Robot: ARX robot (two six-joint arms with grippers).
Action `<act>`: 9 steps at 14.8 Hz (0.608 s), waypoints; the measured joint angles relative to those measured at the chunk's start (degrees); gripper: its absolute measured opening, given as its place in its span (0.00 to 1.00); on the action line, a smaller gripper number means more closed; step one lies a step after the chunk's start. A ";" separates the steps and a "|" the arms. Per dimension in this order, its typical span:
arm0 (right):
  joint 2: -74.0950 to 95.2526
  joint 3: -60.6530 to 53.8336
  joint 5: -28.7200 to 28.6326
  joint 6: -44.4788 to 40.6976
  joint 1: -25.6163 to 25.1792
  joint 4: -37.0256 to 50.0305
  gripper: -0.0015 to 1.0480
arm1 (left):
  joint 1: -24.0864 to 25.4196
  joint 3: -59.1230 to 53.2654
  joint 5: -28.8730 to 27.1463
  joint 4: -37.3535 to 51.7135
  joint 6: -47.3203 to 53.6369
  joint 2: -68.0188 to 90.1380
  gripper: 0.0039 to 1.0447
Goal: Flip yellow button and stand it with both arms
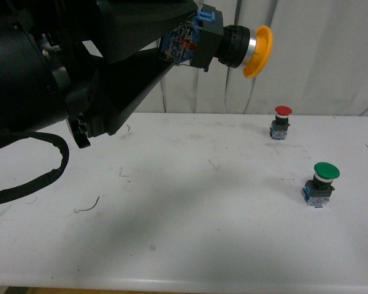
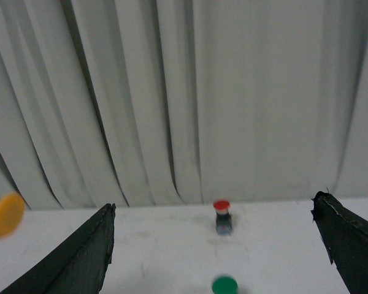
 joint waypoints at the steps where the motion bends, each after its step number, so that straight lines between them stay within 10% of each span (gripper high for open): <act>1: 23.30 13.46 -1.88 3.52 3.61 15.45 0.94 | -0.26 0.37 0.07 0.02 0.33 -0.02 0.33; 9: 41.66 15.72 -20.20 40.28 6.84 29.99 0.94 | -0.28 0.48 0.09 0.02 0.50 -0.20 0.33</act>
